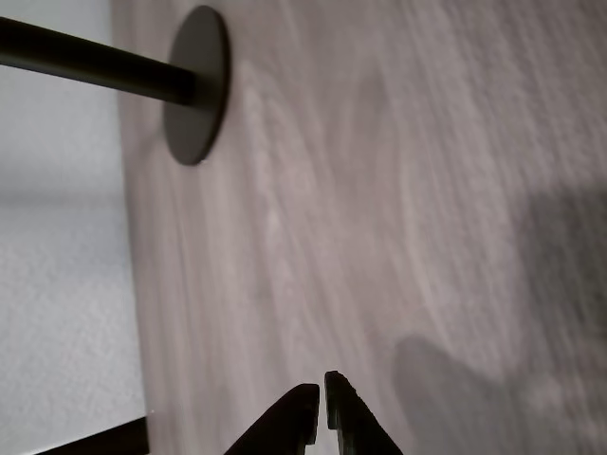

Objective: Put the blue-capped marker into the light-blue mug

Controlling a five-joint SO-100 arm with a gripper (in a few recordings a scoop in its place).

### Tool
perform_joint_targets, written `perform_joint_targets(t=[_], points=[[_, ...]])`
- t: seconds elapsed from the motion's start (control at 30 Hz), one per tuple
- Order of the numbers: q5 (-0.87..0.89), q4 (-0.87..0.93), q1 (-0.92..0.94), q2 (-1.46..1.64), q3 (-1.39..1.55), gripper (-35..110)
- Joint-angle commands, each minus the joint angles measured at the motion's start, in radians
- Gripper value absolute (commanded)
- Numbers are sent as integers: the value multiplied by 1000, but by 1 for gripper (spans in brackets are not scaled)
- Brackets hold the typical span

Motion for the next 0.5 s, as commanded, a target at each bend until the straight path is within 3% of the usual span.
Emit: perform_joint_targets(t=[0.0, 0.47], points=[[15, 25, -11, 29, 3, 0], [43, 206, -69, 31, 5, 0]])
